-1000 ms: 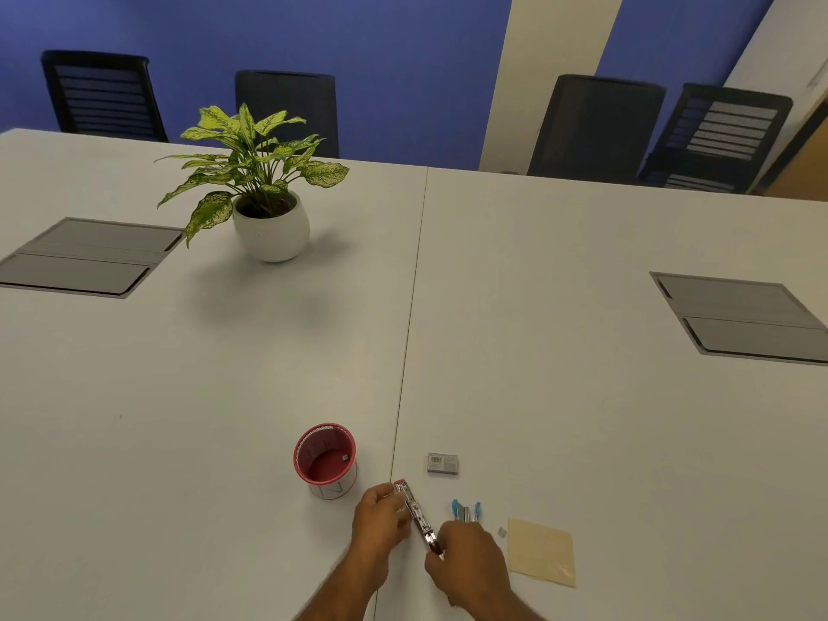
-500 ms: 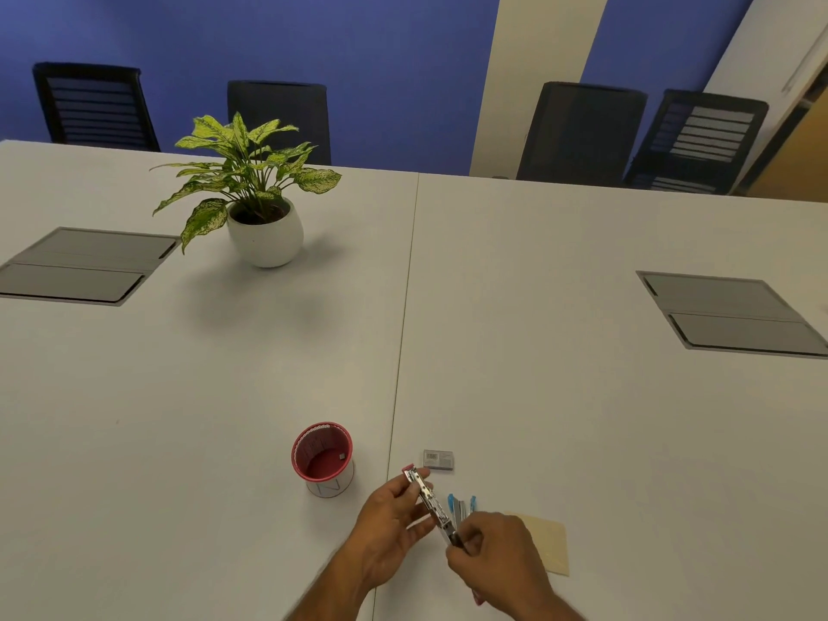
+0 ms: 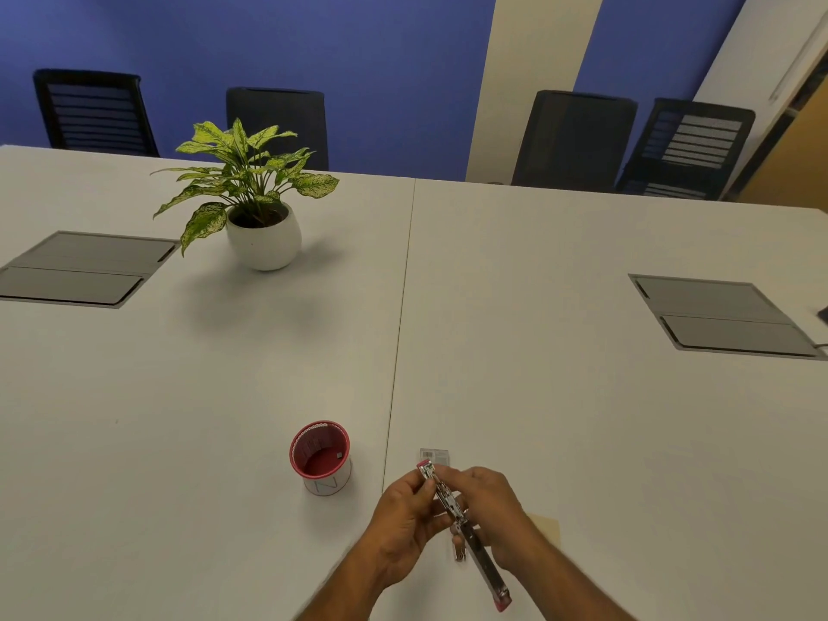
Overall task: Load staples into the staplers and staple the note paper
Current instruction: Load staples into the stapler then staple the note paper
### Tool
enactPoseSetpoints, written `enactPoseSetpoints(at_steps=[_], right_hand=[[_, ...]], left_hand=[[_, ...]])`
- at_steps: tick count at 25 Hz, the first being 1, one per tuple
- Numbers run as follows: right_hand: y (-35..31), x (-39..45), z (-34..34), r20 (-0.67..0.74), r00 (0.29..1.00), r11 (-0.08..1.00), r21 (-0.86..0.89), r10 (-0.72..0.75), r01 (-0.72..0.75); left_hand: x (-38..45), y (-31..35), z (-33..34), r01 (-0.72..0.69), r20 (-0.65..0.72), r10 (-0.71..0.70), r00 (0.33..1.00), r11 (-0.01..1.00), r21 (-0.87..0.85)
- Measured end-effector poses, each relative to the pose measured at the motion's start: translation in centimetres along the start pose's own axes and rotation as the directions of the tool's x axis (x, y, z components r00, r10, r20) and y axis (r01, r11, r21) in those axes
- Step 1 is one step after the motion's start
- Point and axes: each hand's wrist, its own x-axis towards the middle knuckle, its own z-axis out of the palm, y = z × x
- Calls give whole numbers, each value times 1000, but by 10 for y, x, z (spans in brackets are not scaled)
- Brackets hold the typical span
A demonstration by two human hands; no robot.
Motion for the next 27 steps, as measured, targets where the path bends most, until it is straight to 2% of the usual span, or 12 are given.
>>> enactPoseSetpoints(at_steps=[7, 10, 16, 20, 24, 27], right_hand=[[-3, 0, 4, -9, 1000, 998, -63, 17, -18], [-5, -1, 3, 8, 1000, 997, -71, 30, -29], [-4, 0, 1, 1, 1000, 995, -98, 17, -17], [-3, 0, 0, -2, 1000, 983, -180, -30, 29], [-5, -1, -5, 56, 998, 986, -164, -32, 41], [-7, -2, -11, 160, 986, 985, -155, -49, 74]], left_hand=[[-2, 1, 3, -34, 4, 34, 999, 993, 115], [-5, 2, 3, -45, 31, 42, 999, 991, 126], [-5, 0, 6, -46, 1, 47, 999, 990, 136], [-4, -3, 7, -34, -17, 37, 999, 989, 142], [-1, -5, 2, -16, -48, 24, 999, 989, 145], [1, -4, -5, 1, -58, 5, 998, 994, 111]])
